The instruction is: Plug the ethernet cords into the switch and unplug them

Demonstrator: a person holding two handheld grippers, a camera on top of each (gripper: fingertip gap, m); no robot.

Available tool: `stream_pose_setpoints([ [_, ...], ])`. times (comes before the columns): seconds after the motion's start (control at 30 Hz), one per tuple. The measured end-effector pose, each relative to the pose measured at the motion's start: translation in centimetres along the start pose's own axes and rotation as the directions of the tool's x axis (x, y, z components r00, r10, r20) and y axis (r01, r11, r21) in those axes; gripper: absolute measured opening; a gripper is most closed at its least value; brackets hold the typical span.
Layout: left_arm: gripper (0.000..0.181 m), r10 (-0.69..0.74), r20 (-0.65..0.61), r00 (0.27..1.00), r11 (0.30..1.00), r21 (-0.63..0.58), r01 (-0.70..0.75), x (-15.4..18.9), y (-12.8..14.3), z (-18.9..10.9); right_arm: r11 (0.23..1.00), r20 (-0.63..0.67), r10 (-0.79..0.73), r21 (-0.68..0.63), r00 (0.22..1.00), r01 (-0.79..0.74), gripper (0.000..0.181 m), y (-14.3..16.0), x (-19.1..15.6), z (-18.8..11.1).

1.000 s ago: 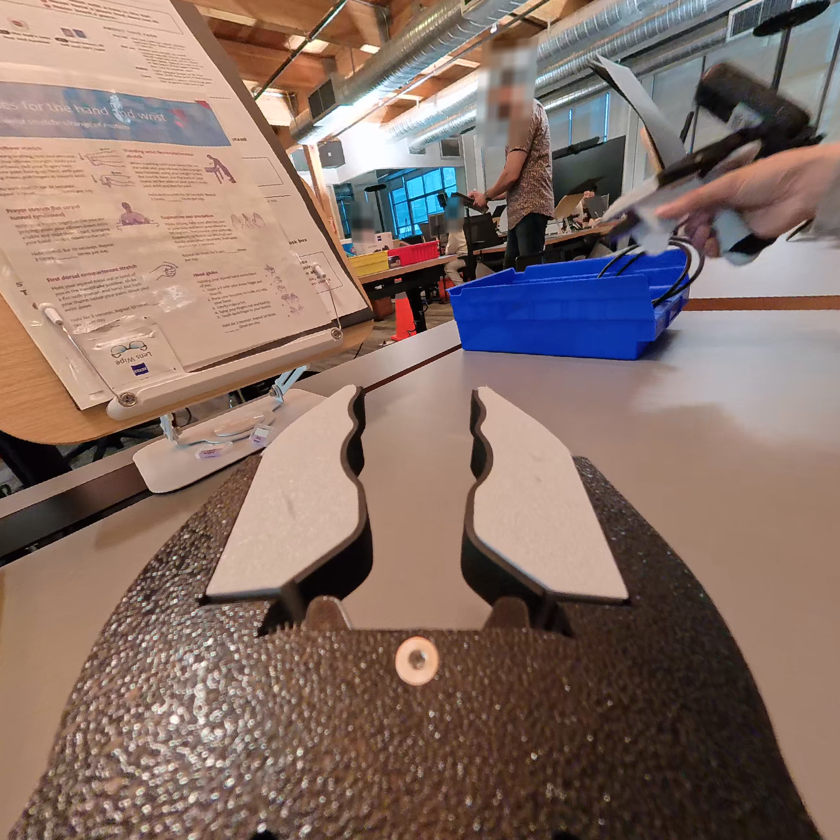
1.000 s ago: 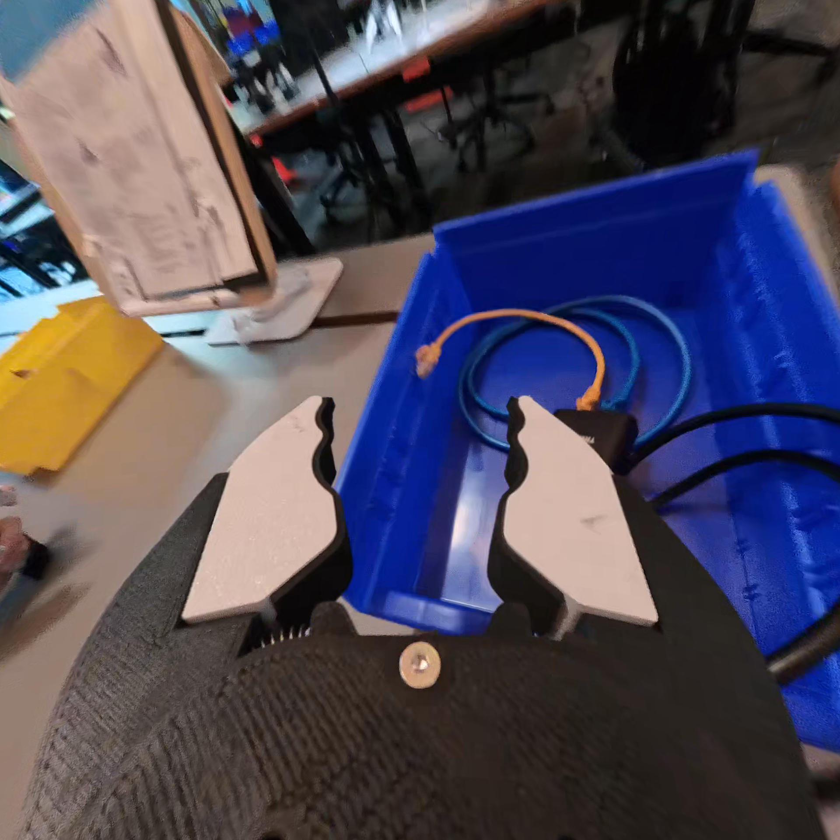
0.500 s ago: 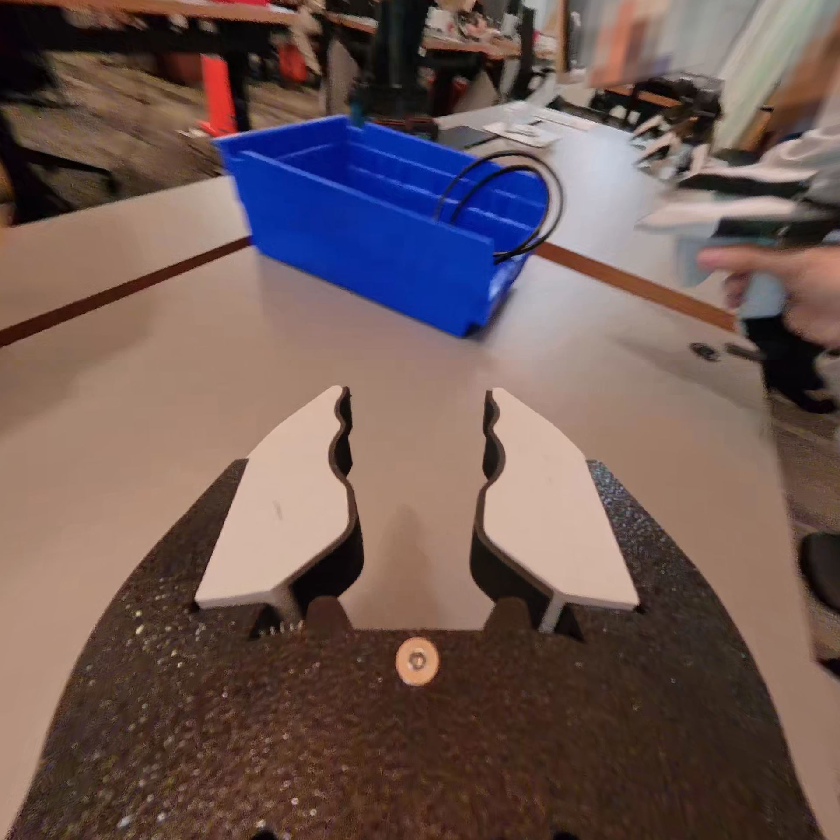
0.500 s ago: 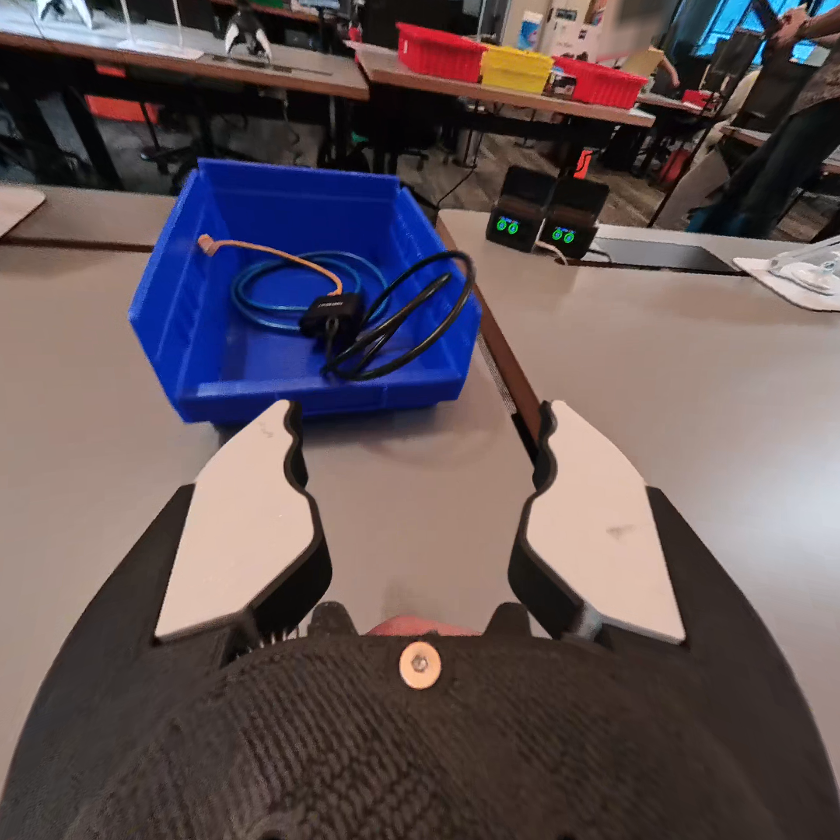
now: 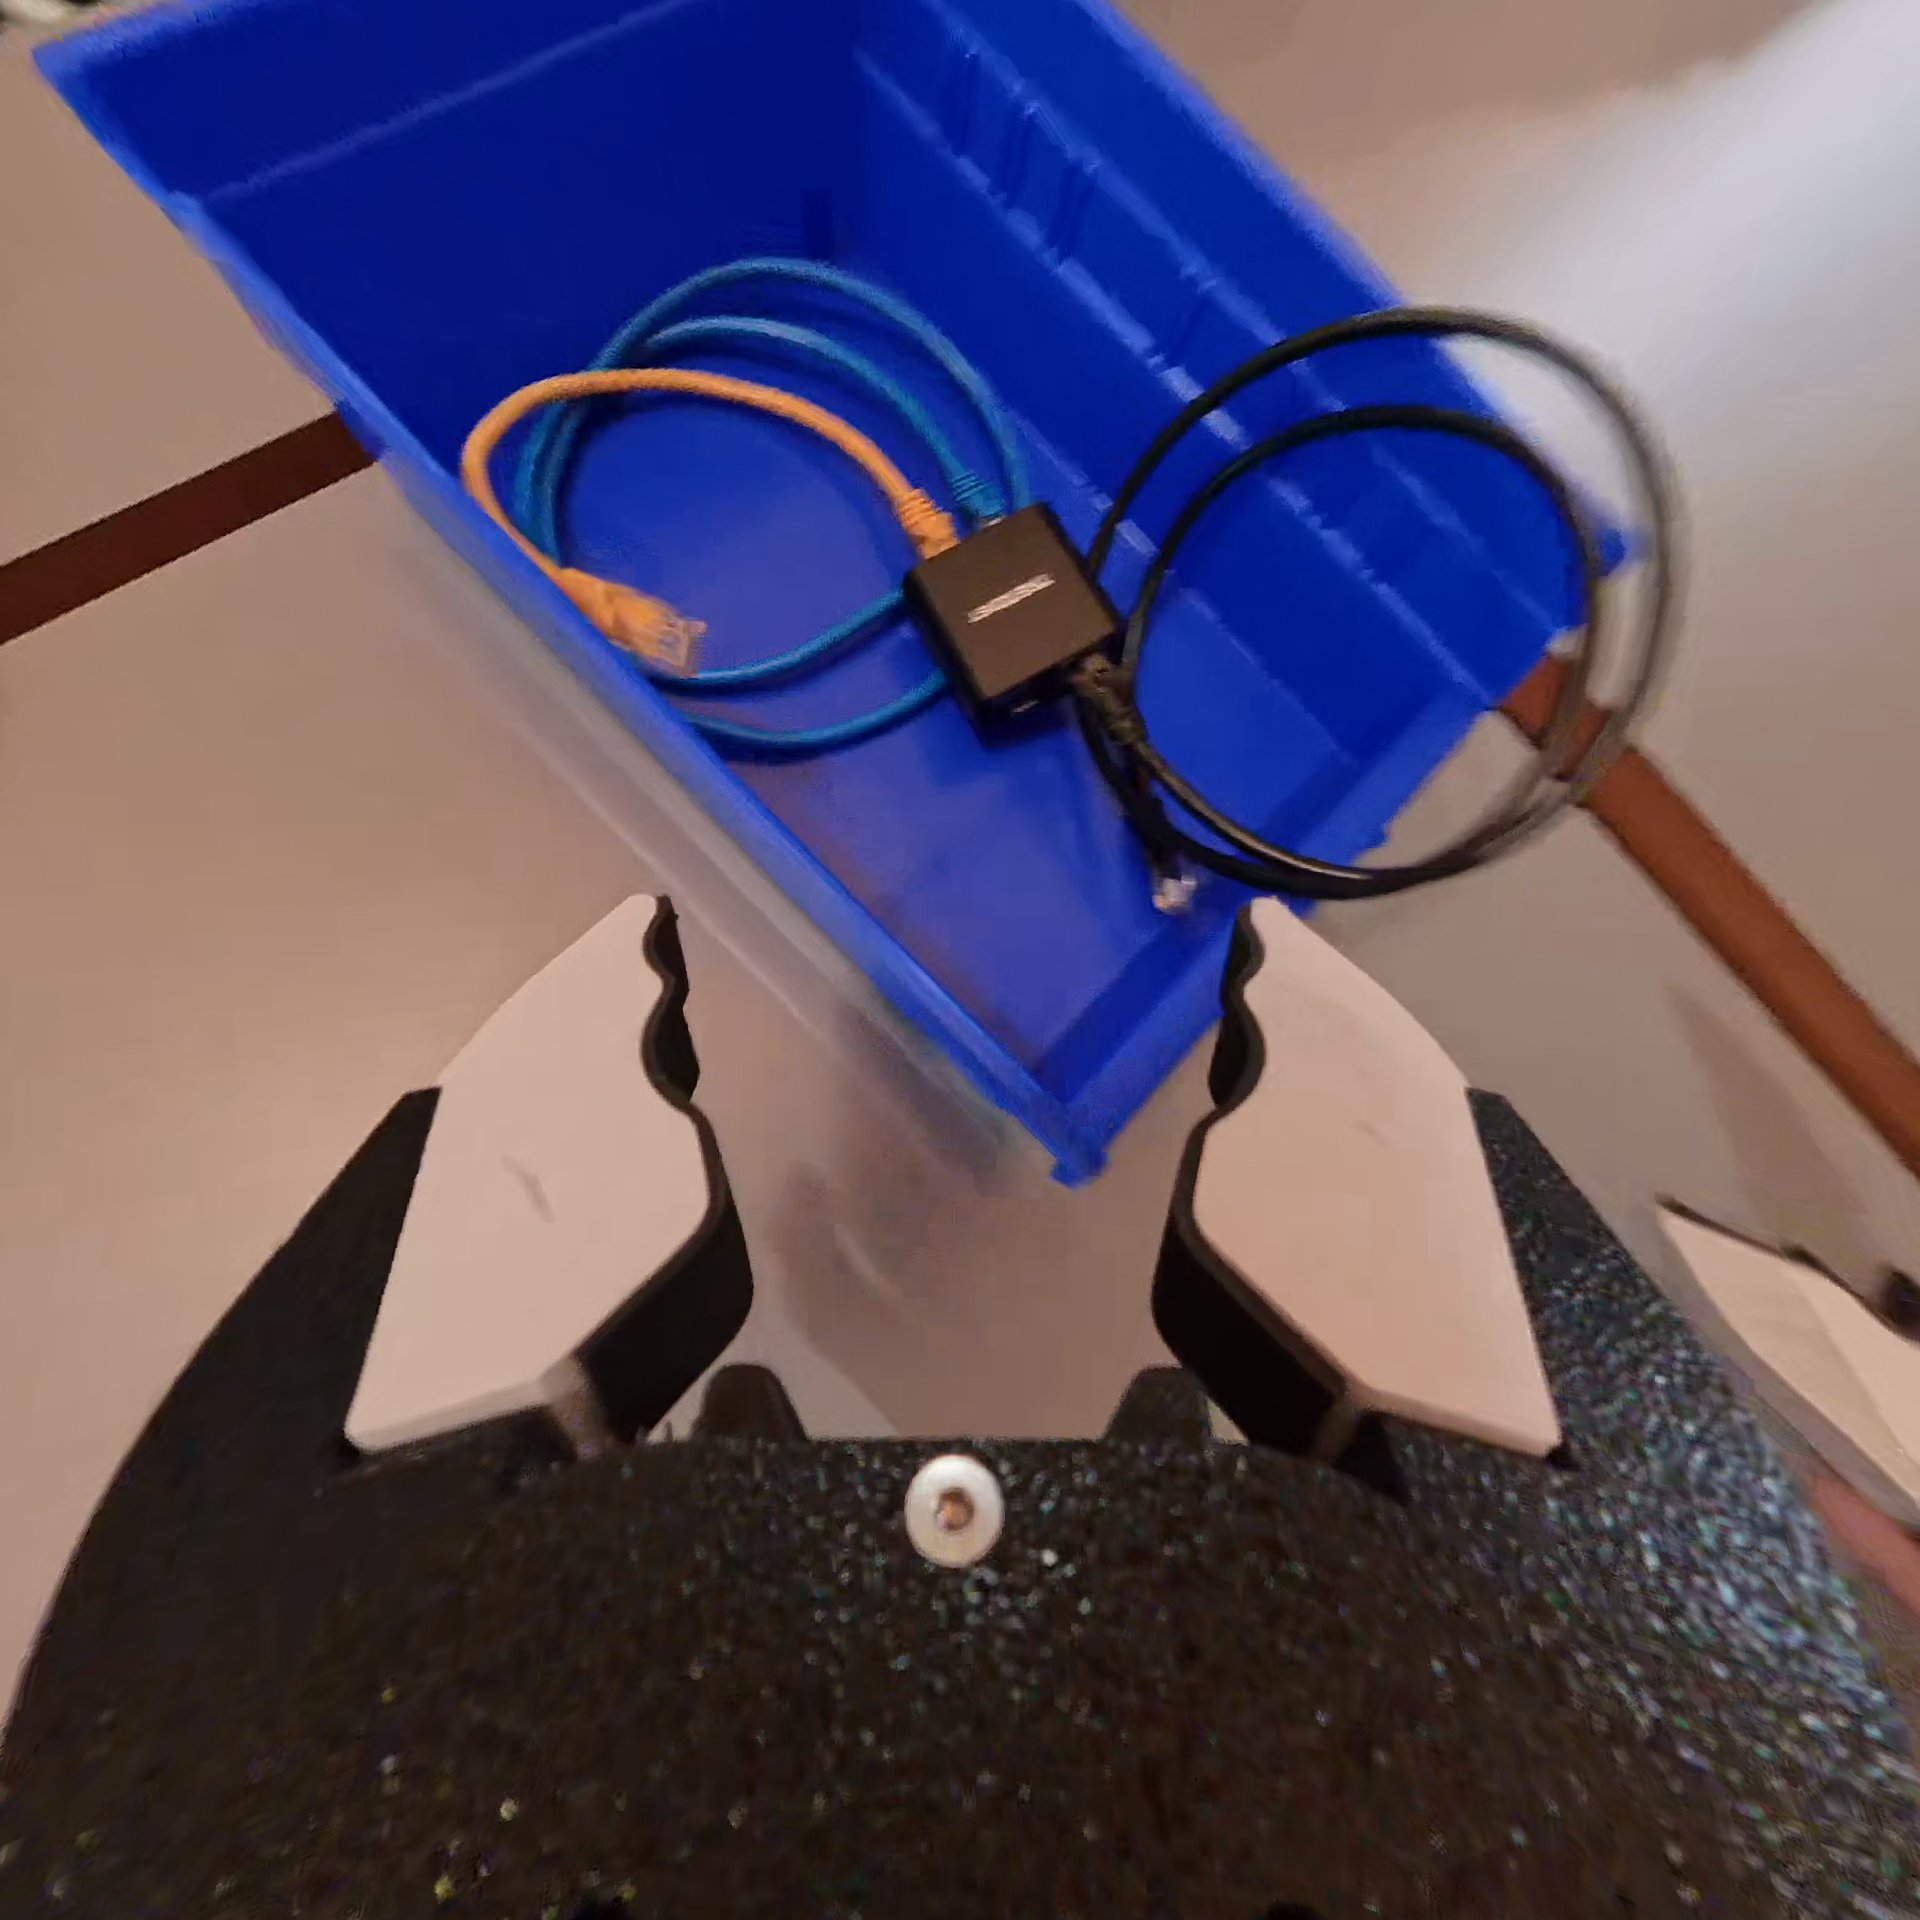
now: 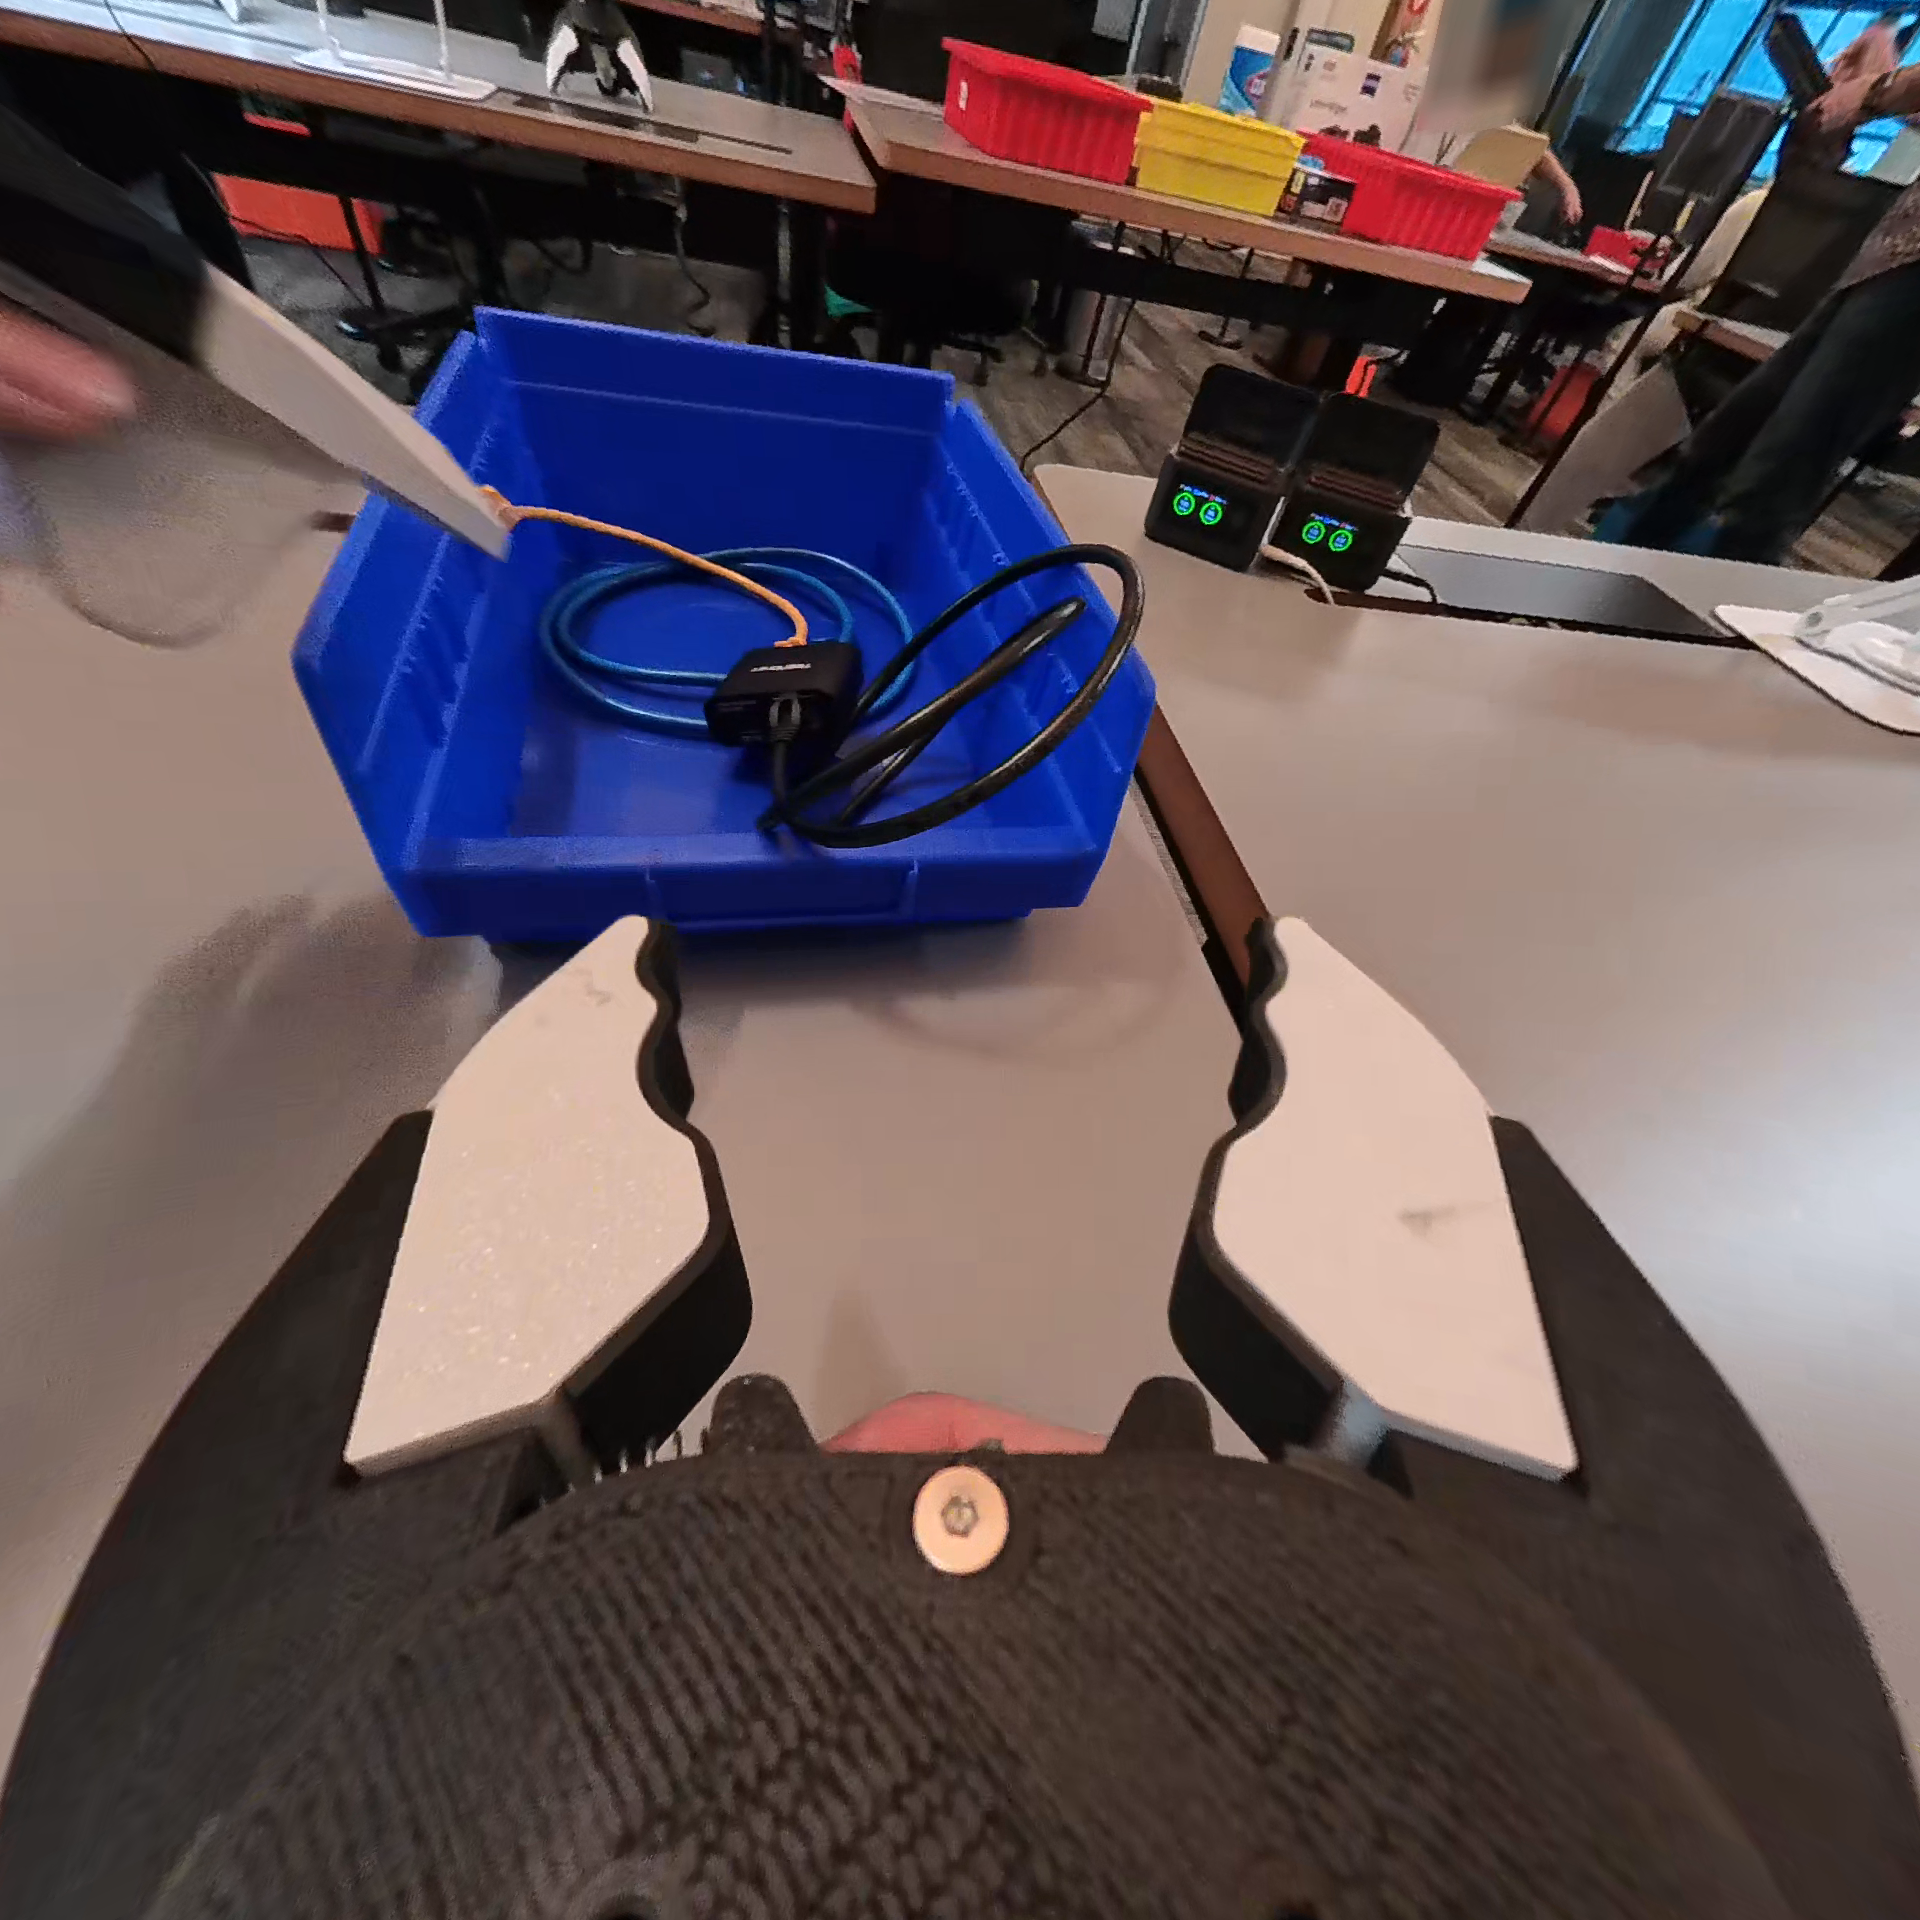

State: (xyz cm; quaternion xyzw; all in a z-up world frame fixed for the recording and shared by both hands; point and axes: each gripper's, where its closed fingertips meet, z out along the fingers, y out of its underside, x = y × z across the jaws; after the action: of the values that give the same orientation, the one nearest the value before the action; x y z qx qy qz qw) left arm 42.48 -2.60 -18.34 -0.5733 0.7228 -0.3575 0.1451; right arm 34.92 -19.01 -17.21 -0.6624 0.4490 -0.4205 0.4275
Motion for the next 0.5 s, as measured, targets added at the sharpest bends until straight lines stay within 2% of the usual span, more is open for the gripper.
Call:
stream_pose_setpoints([
  [0.03, 0.094, 0.015, 0.056, 0.998, 0.999, -0.032, -0.013, -0.5, 0.3, 1.1, 1.0, 0.006, 0.009, 0.006, 1.0, -0.009, 0.102, 0.0, -0.1, 0.0],
  [0.1, 0.076, 0.078, 0.147, 0.986, 0.995, -0.077, -0.067, -1.5, 1.0, 3.0, 0.999, 0.02, 0.024, 0.022, 1.0, -0.024, 0.1, -0.2, -0.2, 0.1],
  [0.17, 0.089, 0.094, 0.205, 0.974, 0.994, -0.083, -0.078, -2.2, 1.4, 4.4, 0.999, 0.036, 0.032, 0.016, 0.999, -0.033, 0.099, 0.0, -0.4, 0.3],
  [0.27, 0.079, 0.085, 0.269, 0.959, 0.996, -0.055, -0.073, -3.4, 1.2, 5.7, 0.999, 0.04, 0.028, 0.017, 0.999, -0.029, 0.099, 0.0, -0.5, 0.3],
  [0.33, 0.048, 0.14, 0.364, 0.921, 0.99, -0.017, -0.143, -5.3, 0.3, 5.5, 1.0, 0.03, 0.021, 0.022, 0.999, -0.021, 0.099, -0.1, -0.2, 0.1],
  [0.37, 0.039, 0.153, 0.399, 0.904, 0.986, 0.001, -0.167, -6.5, 0.0, 5.1, 0.999, 0.032, 0.023, 0.025, 0.999, -0.024, 0.099, -0.3, -0.2, 0.0],
  [0.43, 0.014, 0.026, 0.375, 0.926, 0.995, 0.08, -0.06, -8.5, 0.0, 4.4, 0.999, 0.051, 0.039, 0.03, 0.998, -0.041, 0.096, -0.5, -0.1, -0.3],
  [0.5, 0.008, -0.001, 0.313, 0.95, 0.996, 0.089, -0.028, -10.2, 0.3, 3.7, 0.997, 0.05, 0.062, 0.049, 0.997, -0.065, 0.093, -0.9, 0.4, -0.6],
])
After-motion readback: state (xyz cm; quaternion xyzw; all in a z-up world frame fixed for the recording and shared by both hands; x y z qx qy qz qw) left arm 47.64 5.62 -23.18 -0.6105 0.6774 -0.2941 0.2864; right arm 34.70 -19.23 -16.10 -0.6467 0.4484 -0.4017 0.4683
